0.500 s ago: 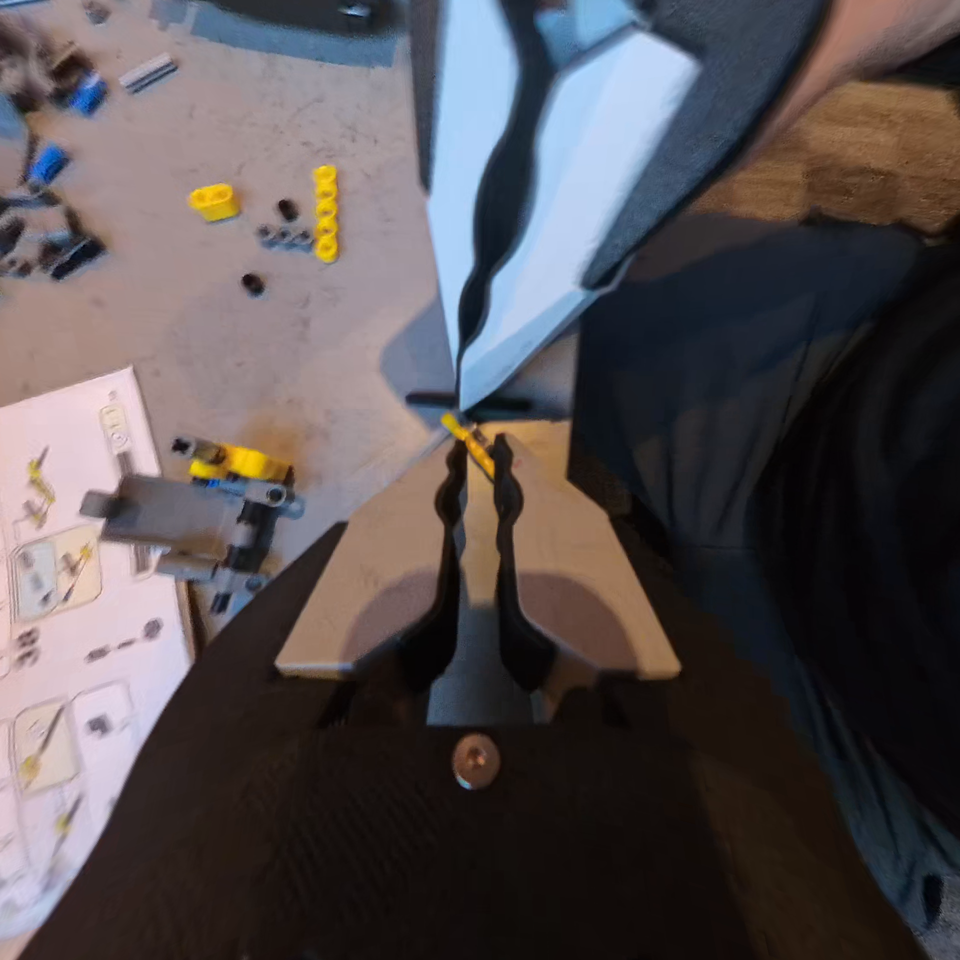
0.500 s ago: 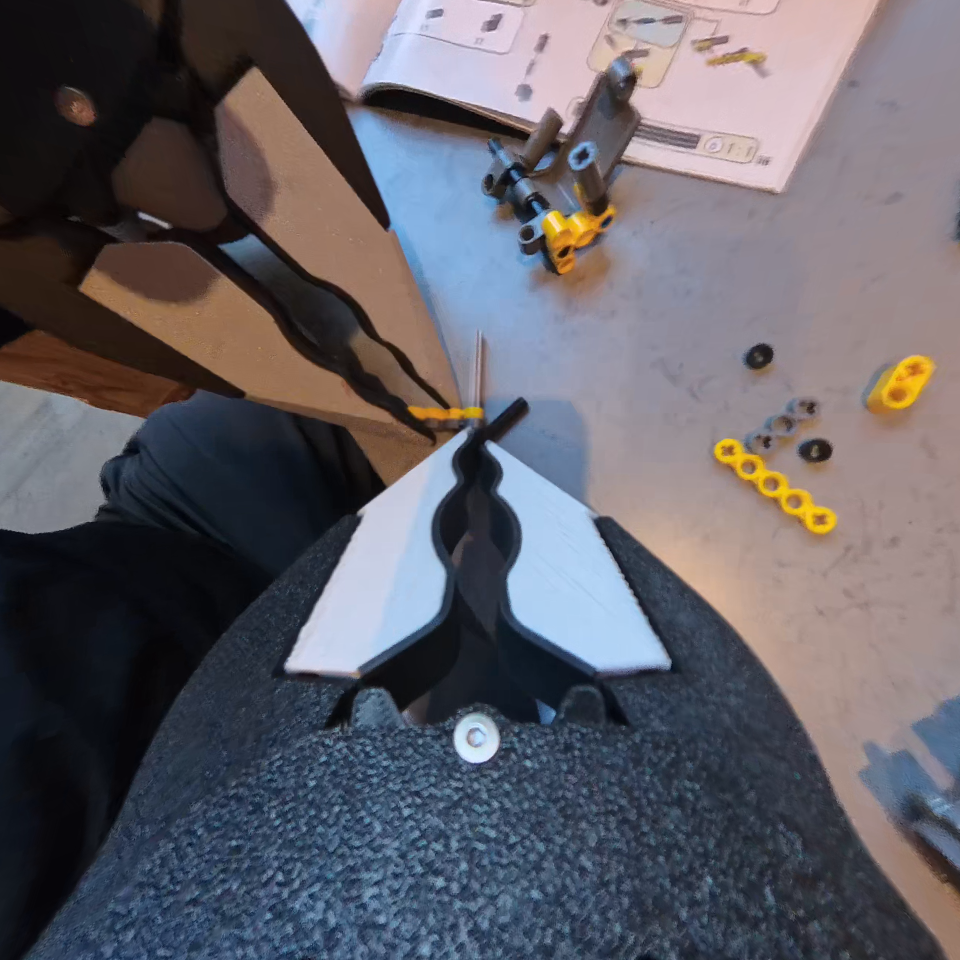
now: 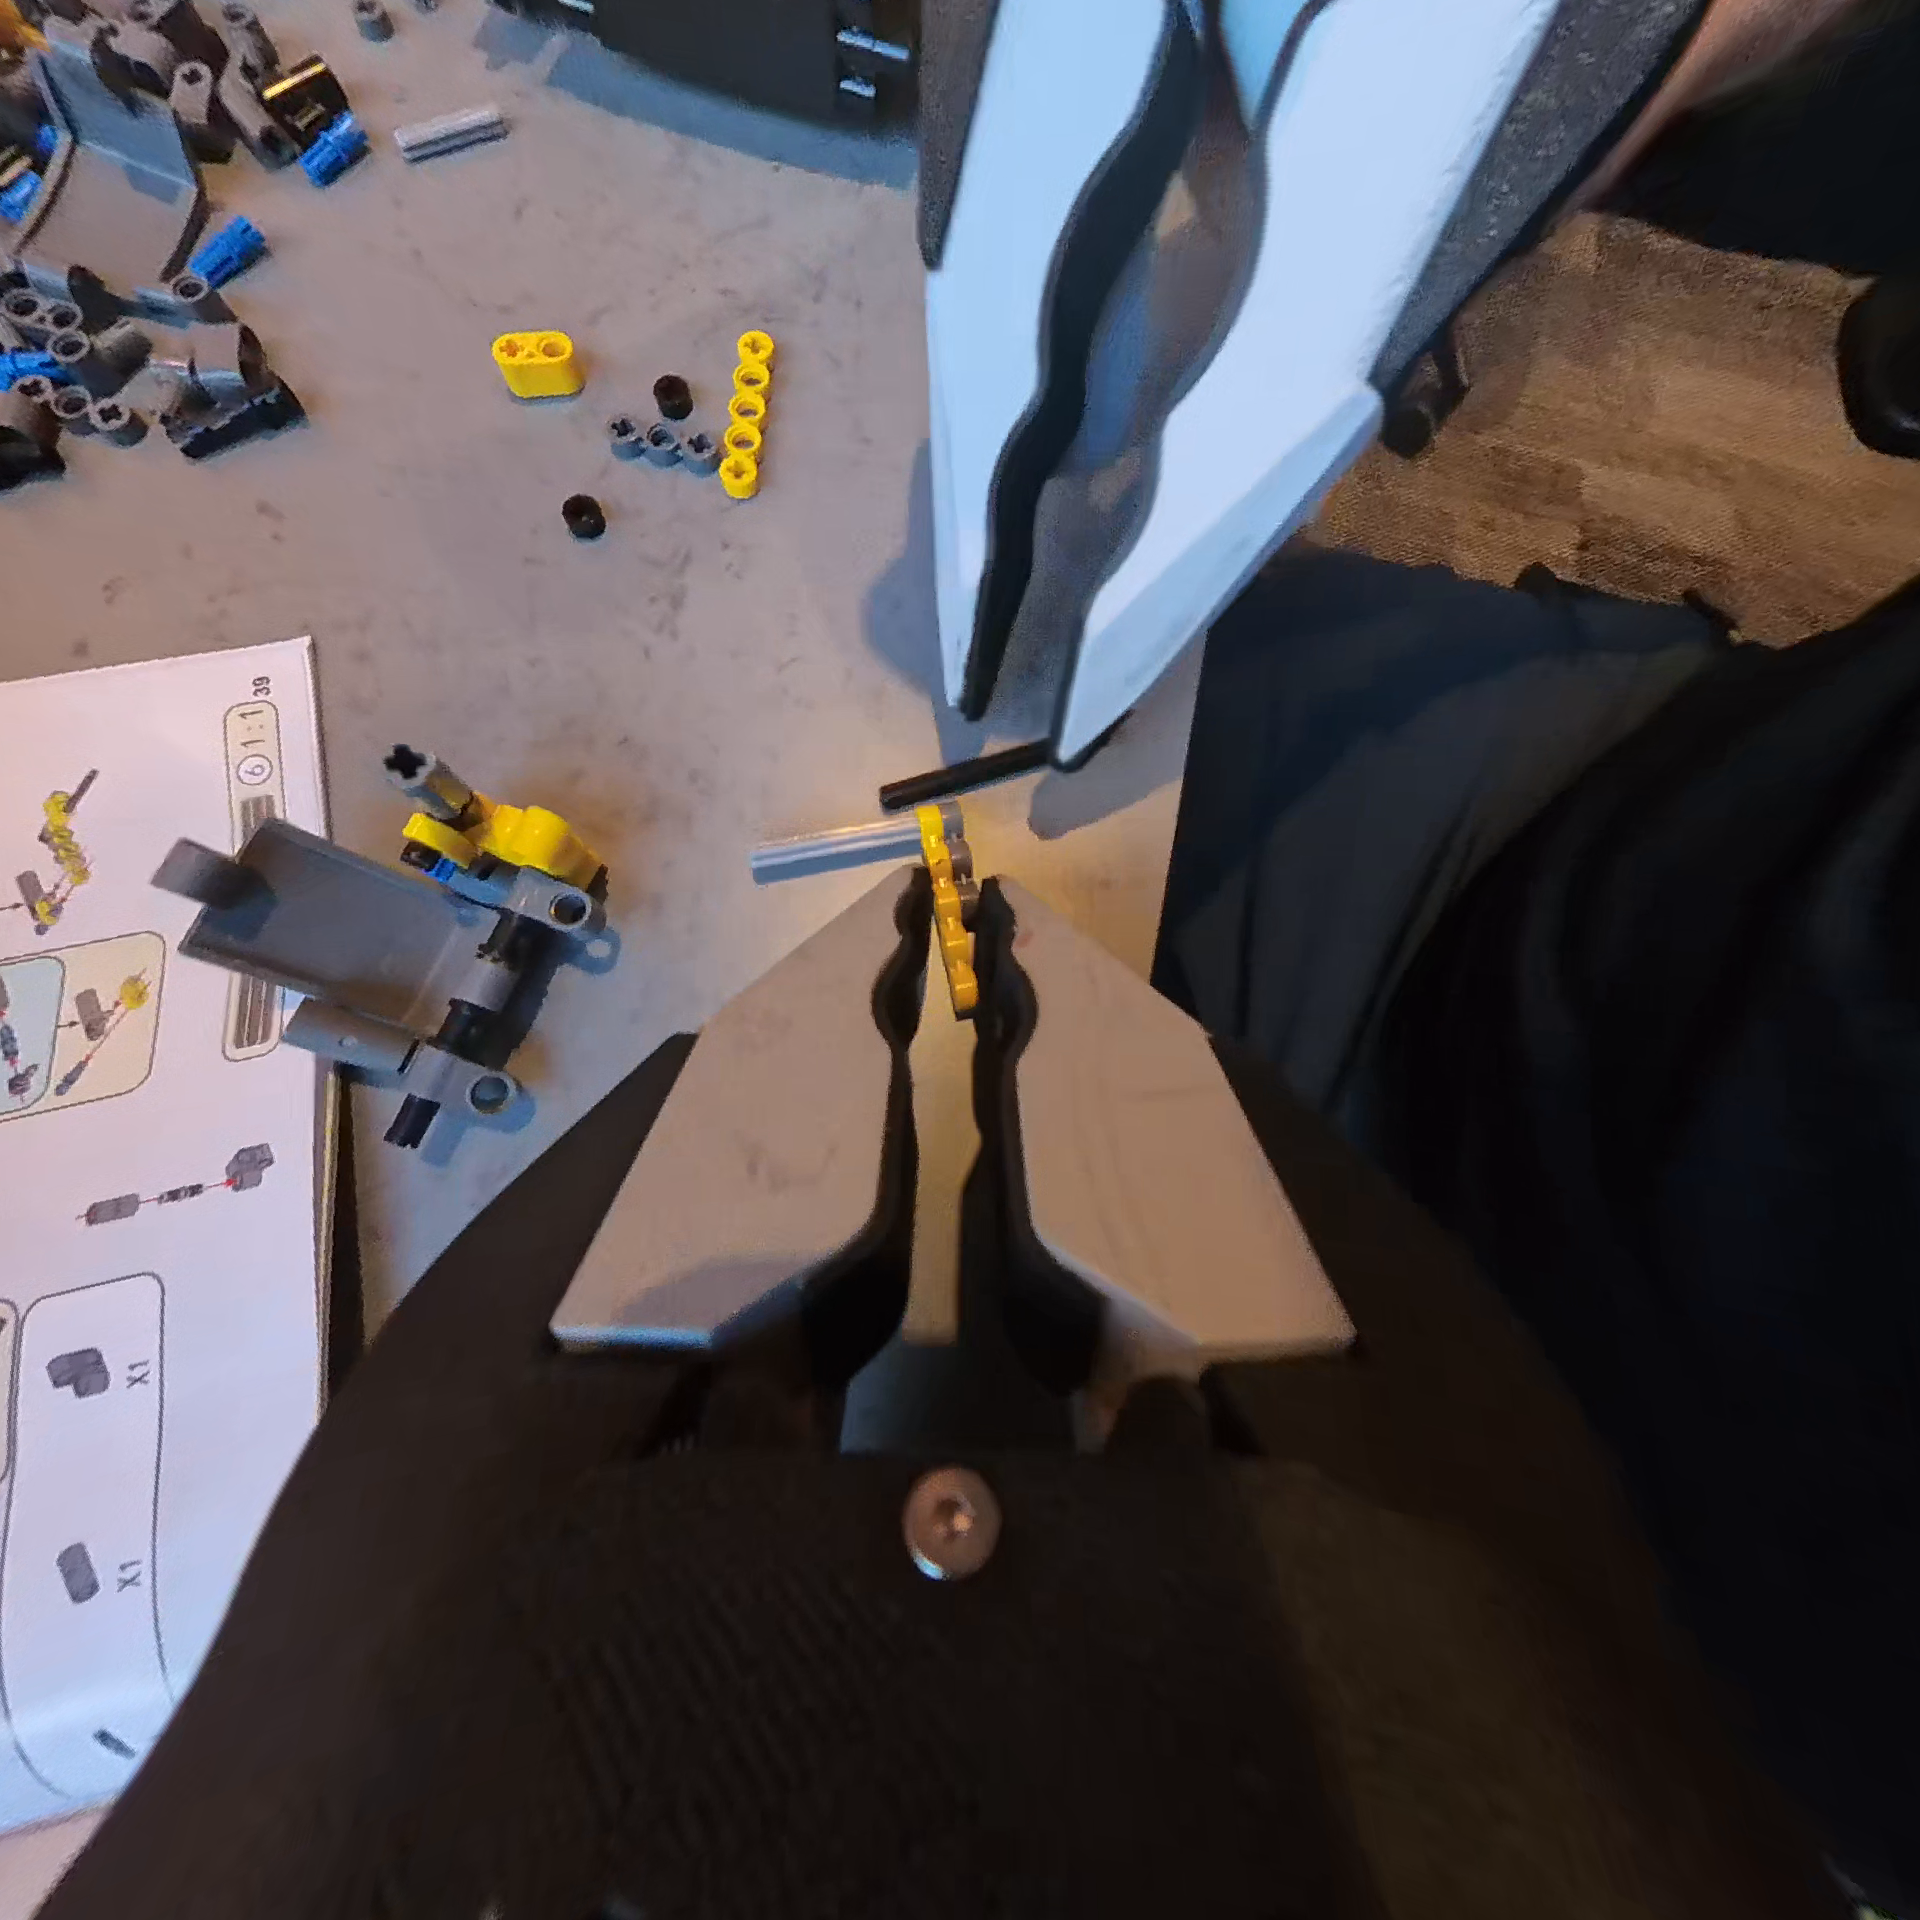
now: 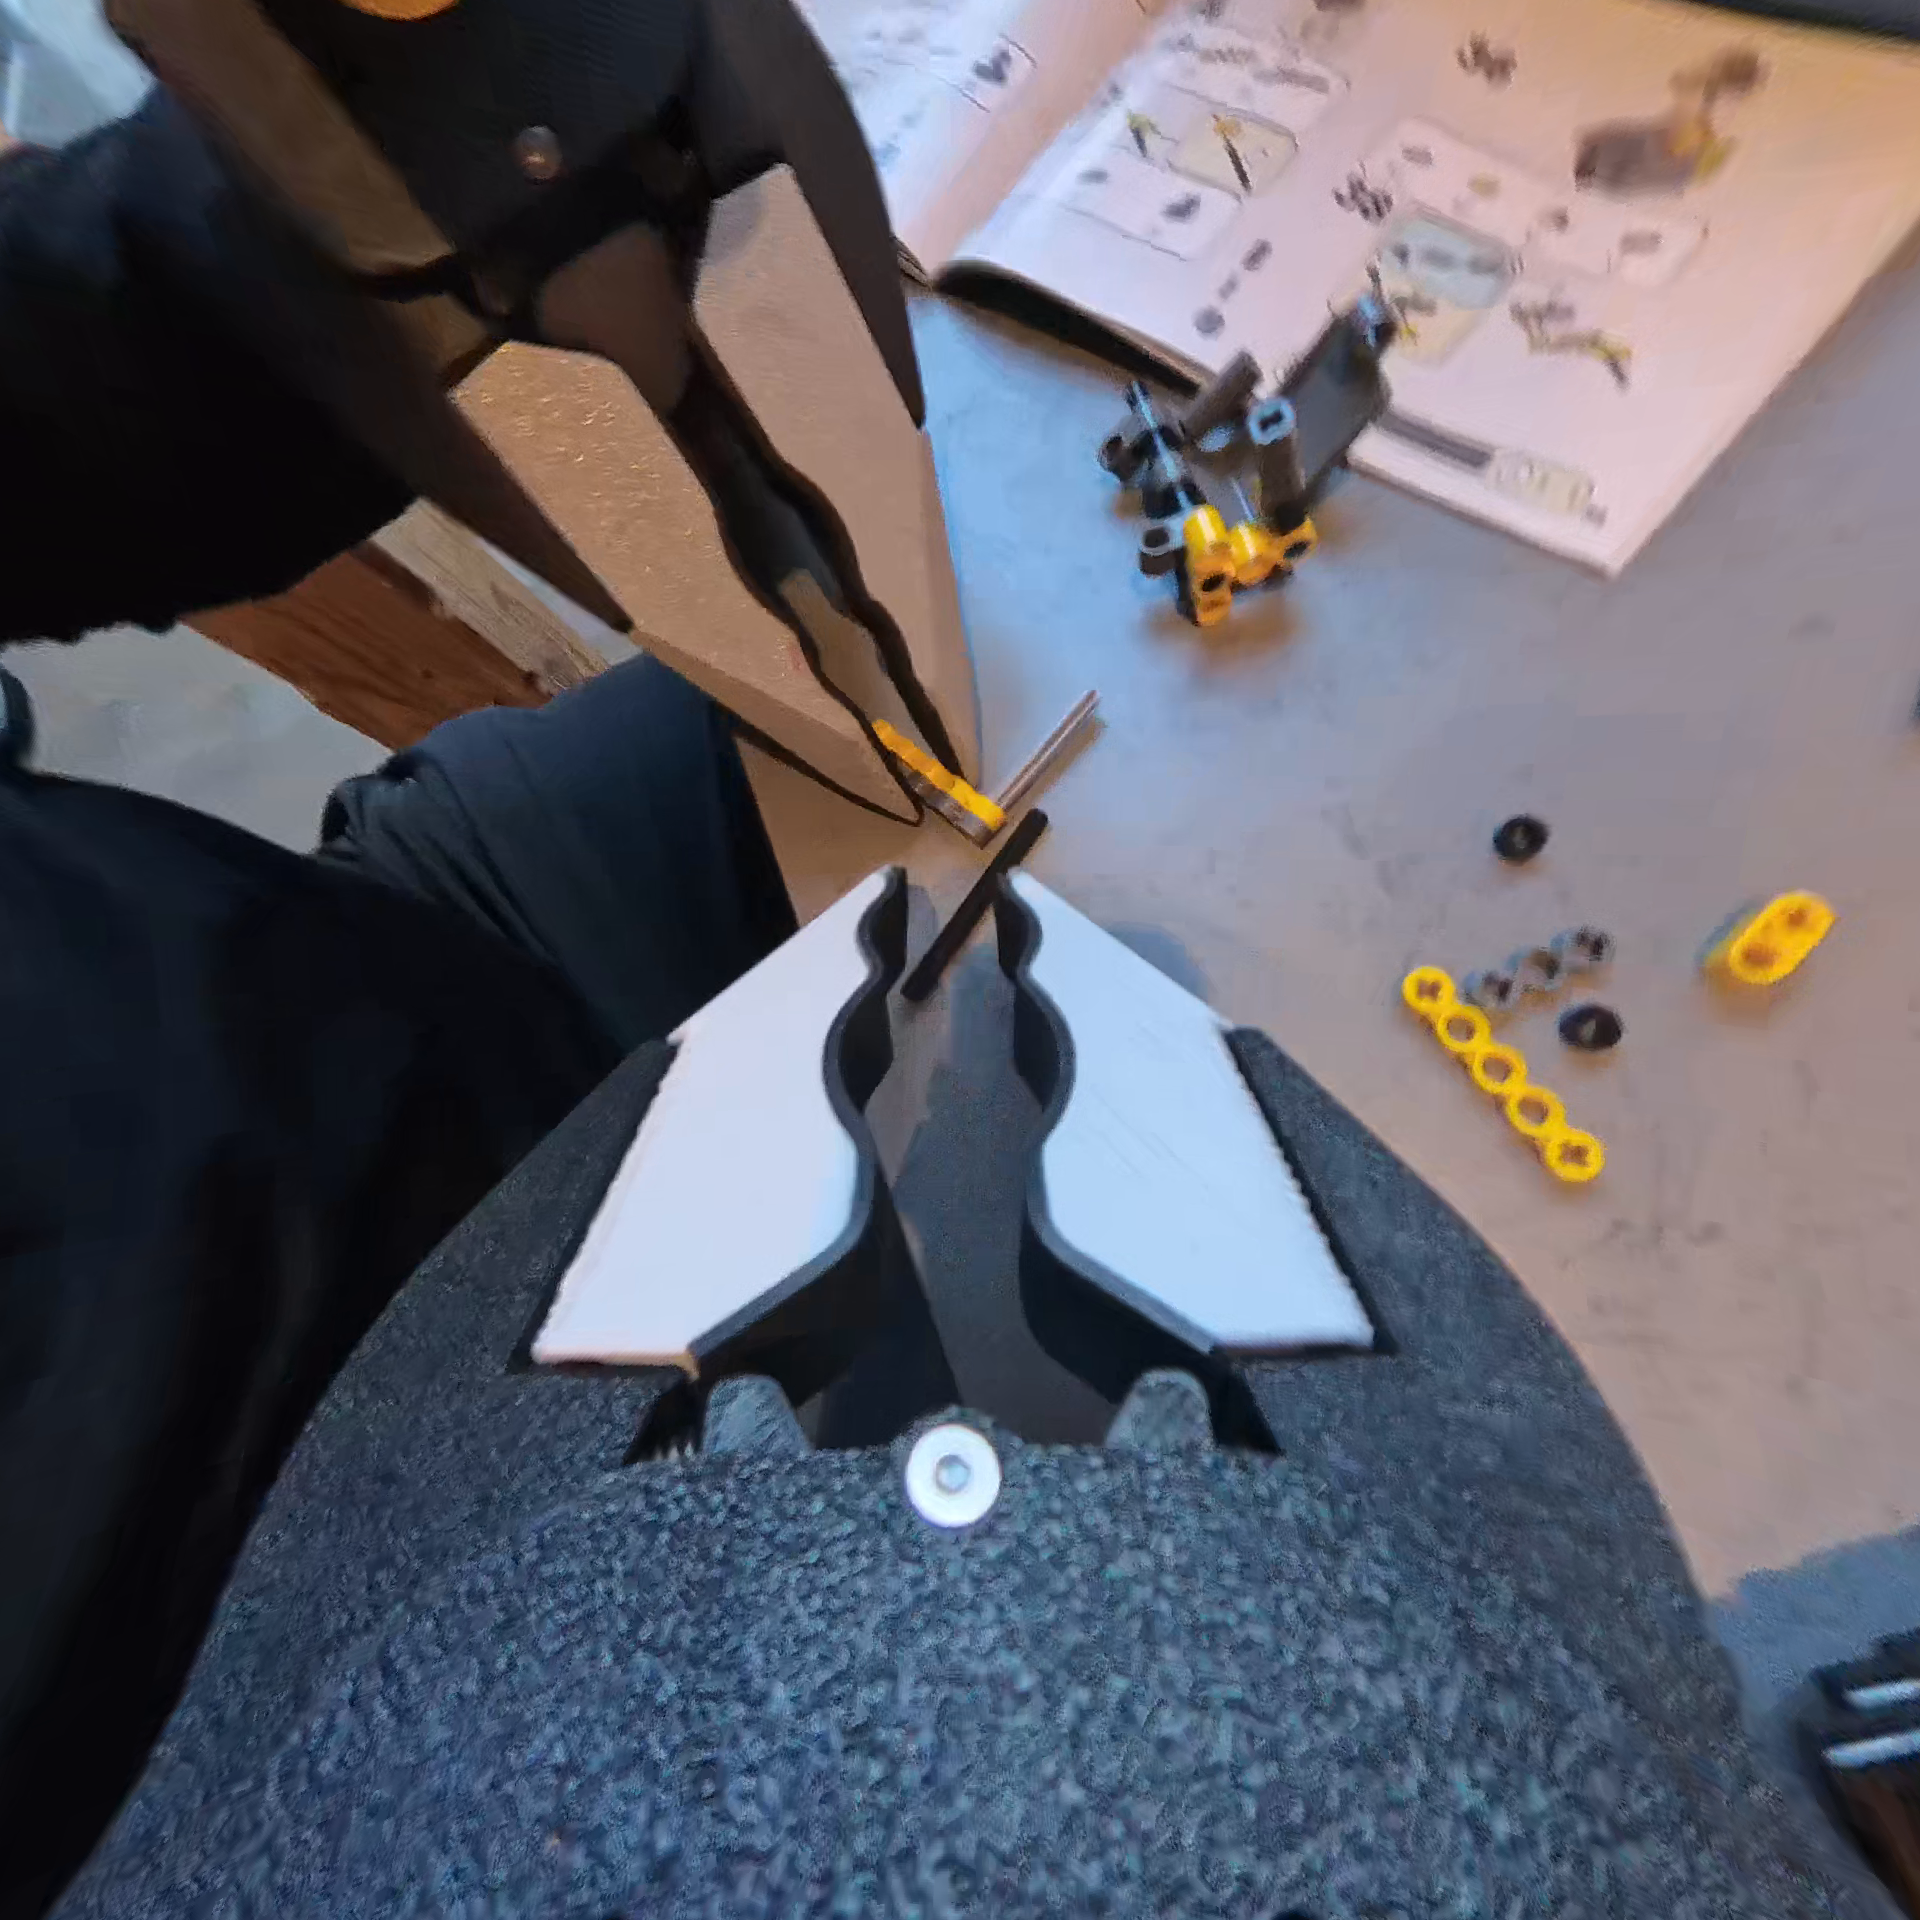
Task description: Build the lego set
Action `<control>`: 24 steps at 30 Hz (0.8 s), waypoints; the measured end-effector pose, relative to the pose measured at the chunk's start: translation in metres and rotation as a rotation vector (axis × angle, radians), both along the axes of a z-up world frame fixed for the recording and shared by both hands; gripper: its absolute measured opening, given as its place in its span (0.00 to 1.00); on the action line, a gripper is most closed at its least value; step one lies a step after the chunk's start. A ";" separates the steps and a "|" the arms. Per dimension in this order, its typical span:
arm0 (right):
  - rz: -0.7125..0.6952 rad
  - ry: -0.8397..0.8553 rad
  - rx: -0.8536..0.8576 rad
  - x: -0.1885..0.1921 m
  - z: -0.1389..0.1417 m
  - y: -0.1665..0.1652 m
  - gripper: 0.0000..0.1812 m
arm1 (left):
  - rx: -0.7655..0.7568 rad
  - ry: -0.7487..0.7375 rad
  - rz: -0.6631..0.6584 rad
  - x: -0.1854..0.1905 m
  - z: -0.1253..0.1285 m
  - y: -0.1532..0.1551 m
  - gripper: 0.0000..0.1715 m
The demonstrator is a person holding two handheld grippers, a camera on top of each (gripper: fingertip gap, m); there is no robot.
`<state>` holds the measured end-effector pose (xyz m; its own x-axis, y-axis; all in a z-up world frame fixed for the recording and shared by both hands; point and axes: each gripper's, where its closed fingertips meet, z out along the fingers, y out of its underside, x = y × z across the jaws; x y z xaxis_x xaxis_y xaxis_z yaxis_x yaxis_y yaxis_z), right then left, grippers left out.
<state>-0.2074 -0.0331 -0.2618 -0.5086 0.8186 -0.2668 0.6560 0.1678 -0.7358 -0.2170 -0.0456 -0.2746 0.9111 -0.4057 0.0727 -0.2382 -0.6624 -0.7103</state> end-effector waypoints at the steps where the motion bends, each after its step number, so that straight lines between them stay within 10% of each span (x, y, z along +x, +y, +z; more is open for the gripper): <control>1: 0.024 0.043 0.038 -0.001 0.000 0.002 0.09 | 0.007 0.005 -0.009 -0.001 0.000 -0.002 0.05; 14: 0.418 0.349 0.581 -0.015 -0.006 -0.027 0.13 | 0.097 0.152 -0.179 0.001 0.002 -0.027 0.04; 24: 0.419 0.323 0.389 0.001 0.021 -0.036 0.37 | 0.264 0.402 -0.369 0.030 0.018 -0.047 0.04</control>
